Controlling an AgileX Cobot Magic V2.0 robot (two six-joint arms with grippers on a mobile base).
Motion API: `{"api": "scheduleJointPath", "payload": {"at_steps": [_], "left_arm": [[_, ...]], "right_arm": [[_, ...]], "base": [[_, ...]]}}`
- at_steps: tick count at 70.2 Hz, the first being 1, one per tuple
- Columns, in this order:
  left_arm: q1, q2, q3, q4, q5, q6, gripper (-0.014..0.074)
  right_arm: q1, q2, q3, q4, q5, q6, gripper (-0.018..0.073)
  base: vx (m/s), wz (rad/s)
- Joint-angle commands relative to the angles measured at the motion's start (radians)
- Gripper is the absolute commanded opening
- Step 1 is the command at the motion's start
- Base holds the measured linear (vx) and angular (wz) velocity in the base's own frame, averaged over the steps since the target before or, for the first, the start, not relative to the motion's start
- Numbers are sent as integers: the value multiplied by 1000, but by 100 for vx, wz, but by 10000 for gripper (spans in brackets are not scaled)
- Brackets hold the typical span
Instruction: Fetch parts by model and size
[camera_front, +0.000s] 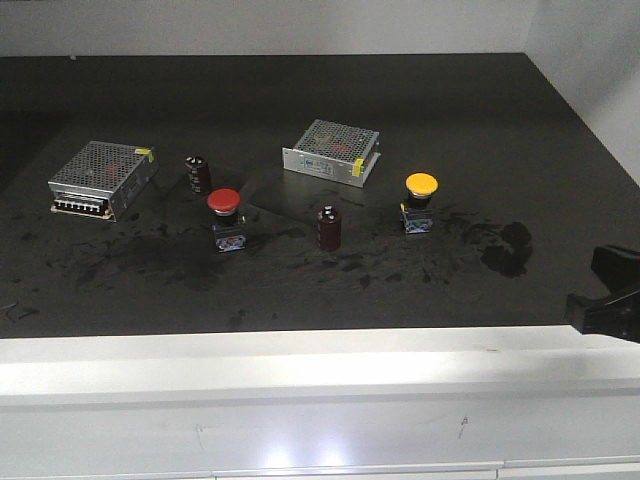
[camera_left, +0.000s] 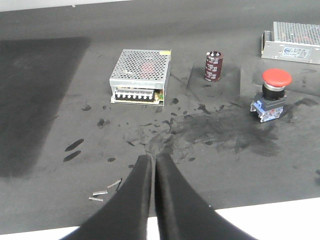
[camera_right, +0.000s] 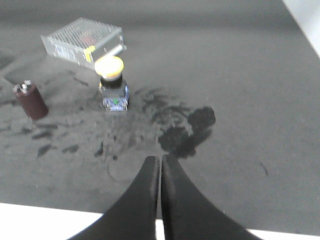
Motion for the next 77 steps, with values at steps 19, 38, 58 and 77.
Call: {"api": "scheduleJointPath", "payload": {"at_steps": [19, 38, 58, 77], "left_arm": [[-9, 10, -25, -33, -46, -3, 113], [-9, 49, -25, -48, -18, -3, 474], [-9, 46, -25, -78, -55, -15, 545], [-9, 188, -189, -132, 41, 16, 533]], "right_arm": [[3, 5, -34, -13, -40, -3, 167], [3, 43, -34, -13, -39, -4, 493], [3, 46, -34, -13, -42, -5, 549], [3, 46, -34, -9, -42, 0, 549]], "base": [[0, 0], [0, 0], [0, 0], [0, 0]]}}
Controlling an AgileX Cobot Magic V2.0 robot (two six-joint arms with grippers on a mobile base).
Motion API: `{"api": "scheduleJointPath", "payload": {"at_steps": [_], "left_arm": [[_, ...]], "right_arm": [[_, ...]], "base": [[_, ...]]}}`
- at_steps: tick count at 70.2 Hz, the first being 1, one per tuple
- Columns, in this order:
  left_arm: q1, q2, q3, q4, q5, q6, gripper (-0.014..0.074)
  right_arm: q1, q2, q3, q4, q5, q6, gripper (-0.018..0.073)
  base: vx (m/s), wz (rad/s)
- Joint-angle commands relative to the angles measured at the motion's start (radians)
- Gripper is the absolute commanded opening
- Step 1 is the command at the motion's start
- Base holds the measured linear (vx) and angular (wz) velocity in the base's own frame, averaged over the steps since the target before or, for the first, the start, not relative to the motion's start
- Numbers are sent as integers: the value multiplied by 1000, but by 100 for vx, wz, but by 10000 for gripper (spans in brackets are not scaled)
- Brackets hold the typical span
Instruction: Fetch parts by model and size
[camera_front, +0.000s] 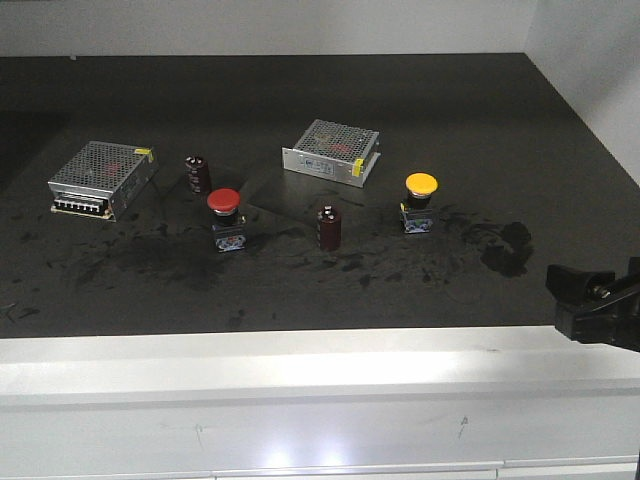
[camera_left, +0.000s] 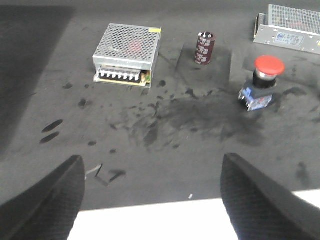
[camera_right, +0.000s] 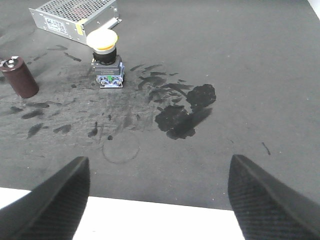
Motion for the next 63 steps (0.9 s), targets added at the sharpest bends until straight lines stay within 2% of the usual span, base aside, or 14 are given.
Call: {"api": "scheduleJointPath", "payload": {"at_steps": [1, 14, 25, 35, 50, 63], "left_arm": [[-7, 75, -117, -49, -11, 16, 533], [-54, 287, -325, -133, 100, 81, 533], [-141, 466, -512, -136, 155, 81, 533], [-218, 631, -670, -97, 201, 61, 533], [-299, 838, -906, 13, 313, -42, 533], [-332, 989, -1075, 19, 402, -88, 533]], "right_arm": [[3, -2, -34, -8, -67, 0, 549], [3, -2, -34, -8, -67, 3, 549], [3, -2, -34, -8, -69, 2, 549], [3, -2, -34, -8, -69, 2, 549], [3, -2, -34, -8, -69, 2, 549], [3, -2, -34, -8, -69, 2, 549]], "base": [[0, 0], [0, 0], [0, 0], [0, 0], [0, 0], [0, 0]]}}
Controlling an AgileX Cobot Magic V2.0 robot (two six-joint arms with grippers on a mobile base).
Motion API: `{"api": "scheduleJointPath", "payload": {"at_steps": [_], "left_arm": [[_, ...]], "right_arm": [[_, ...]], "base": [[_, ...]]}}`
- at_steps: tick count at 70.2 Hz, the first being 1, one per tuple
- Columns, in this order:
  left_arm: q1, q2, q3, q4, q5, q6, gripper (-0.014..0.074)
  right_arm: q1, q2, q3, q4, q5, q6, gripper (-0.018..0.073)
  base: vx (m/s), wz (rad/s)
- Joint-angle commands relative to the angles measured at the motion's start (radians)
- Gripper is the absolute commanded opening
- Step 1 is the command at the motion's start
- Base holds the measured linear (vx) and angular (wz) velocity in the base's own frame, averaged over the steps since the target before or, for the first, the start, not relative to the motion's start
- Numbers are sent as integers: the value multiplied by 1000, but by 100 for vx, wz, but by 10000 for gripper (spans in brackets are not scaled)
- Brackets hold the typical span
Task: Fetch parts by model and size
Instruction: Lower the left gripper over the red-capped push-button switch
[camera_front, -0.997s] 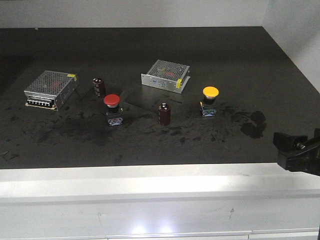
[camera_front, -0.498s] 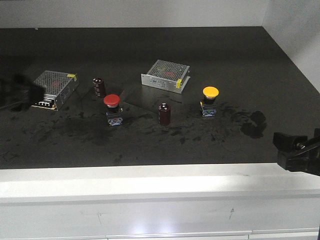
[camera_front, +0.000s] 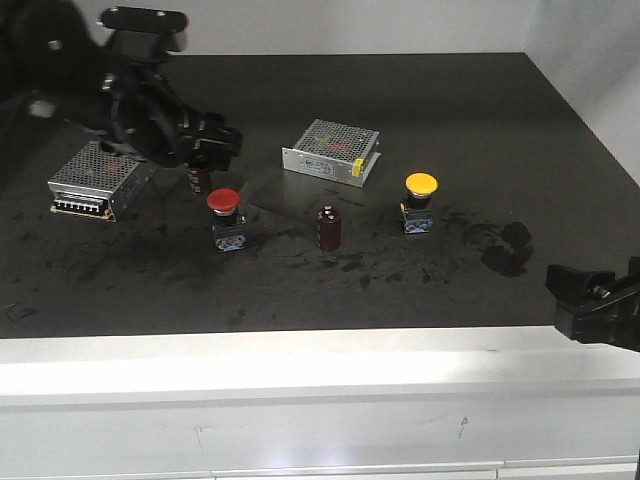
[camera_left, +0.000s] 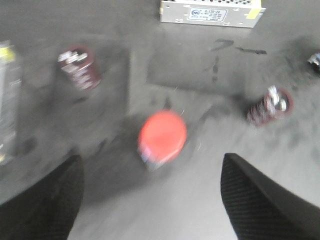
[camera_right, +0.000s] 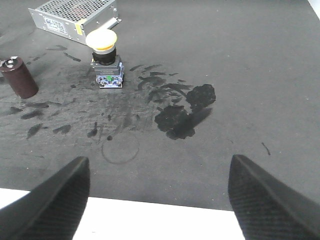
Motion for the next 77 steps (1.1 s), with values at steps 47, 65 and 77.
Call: {"api": "scheduleJointPath", "payload": {"at_steps": [47, 65, 77], "left_arm": [[-27, 263, -315, 42, 165, -115, 533], [-27, 284, -315, 56, 203, -133, 520], [-27, 300, -315, 53, 213, -133, 416]], "right_arm": [[3, -2, -31, -8, -68, 2, 549], [3, -2, -31, -8, -68, 2, 549], [3, -2, -31, -8, -69, 2, 549]], "base": [[0, 0], [0, 0], [0, 0]]}}
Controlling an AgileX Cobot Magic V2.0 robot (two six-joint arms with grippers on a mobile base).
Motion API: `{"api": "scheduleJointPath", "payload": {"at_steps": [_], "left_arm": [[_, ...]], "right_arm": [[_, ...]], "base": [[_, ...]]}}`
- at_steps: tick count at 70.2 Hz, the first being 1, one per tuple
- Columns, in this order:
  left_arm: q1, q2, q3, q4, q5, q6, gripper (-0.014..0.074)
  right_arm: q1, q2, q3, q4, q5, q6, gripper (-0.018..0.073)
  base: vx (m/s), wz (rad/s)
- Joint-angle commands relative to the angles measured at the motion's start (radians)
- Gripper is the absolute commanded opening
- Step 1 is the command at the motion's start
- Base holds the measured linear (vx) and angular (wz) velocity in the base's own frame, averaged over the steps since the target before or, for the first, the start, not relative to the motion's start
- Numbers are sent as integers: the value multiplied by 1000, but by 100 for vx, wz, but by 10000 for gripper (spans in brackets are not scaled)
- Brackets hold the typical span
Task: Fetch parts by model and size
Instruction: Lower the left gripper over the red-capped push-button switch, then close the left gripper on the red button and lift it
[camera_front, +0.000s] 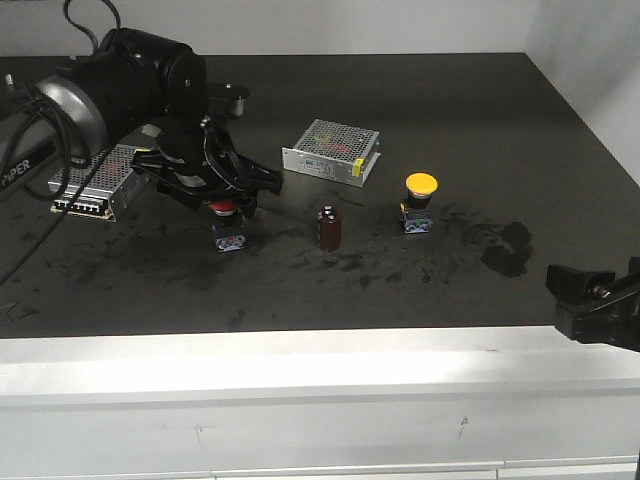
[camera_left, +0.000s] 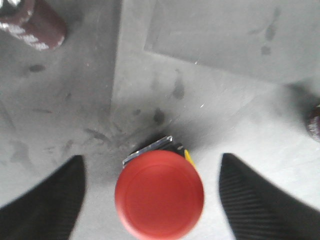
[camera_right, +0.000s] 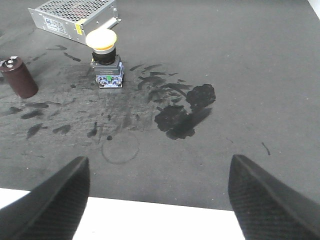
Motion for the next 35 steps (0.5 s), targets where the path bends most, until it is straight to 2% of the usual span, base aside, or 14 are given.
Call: {"api": "scheduleJointPath", "payload": {"at_steps": [1, 22, 35], "left_arm": [[-5, -47, -31, 3, -21, -11, 400], [-18, -118, -30, 10, -72, -5, -8], [-41, -220, -28, 71, -97, -2, -8]], "right_arm": [[3, -2, -31, -8, -69, 2, 549], [3, -2, -31, -8, -68, 2, 549], [3, -2, -31, -8, -68, 2, 549]], "base": [[0, 0], [0, 0], [0, 0]]}}
